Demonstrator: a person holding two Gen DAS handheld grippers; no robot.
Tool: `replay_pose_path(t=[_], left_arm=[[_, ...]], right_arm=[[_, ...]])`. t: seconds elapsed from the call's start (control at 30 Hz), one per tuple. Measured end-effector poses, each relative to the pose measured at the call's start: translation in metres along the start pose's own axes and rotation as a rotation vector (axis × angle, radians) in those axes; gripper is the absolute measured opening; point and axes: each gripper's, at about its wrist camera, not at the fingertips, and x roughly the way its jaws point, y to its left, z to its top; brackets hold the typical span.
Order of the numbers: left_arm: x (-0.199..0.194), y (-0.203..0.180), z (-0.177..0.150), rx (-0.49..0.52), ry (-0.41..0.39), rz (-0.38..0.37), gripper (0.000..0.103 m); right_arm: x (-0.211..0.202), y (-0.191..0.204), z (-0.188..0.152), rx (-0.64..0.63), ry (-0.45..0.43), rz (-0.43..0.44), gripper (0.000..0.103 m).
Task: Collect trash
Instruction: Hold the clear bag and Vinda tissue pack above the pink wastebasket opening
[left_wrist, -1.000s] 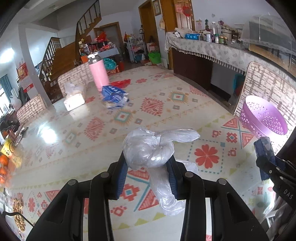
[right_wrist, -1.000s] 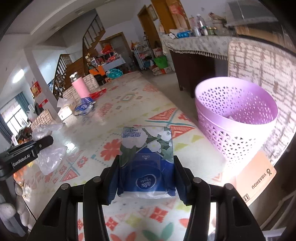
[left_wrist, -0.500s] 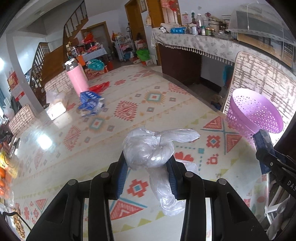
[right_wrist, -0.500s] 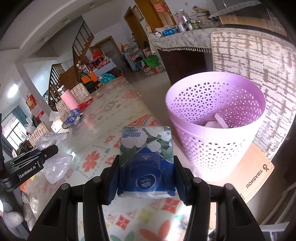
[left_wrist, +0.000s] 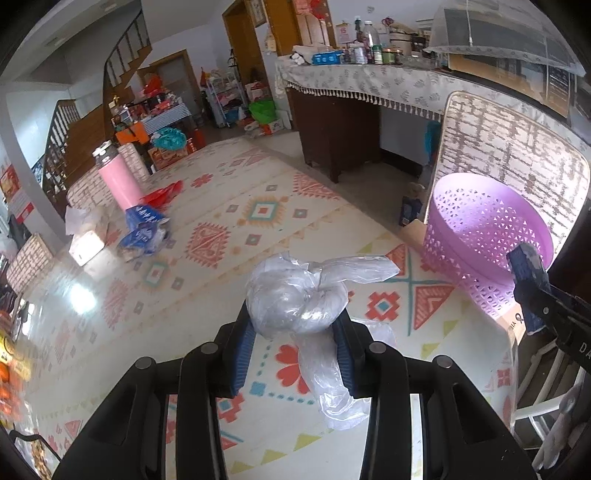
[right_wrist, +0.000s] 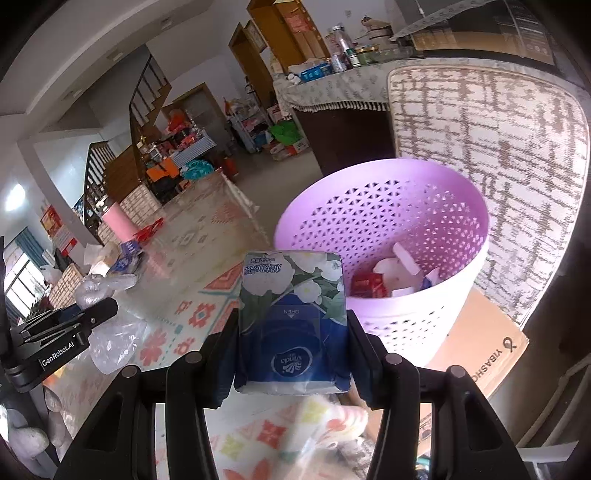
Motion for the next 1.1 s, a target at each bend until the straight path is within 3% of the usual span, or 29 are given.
replay_pose_path(t=[0.3, 0.57, 1.1], left_arm=[[0.012, -0.026, 0.019, 0.043, 0.006, -0.047, 0.038], [0.016, -0.037, 0.025, 0.046, 0.000, -0.074, 0.038], [0.007, -0.031, 0.009, 0.042, -0.001, -0.059, 0.038]], right_arm=[[-0.007, -0.022, 0.014, 0.012, -0.030, -0.037, 0.057], [-0.009, -0.028, 0.017, 0.020, -0.020, -0.020, 0.057], [-0.018, -0.017, 0.009, 0.003, -0.023, 0.001, 0.057]])
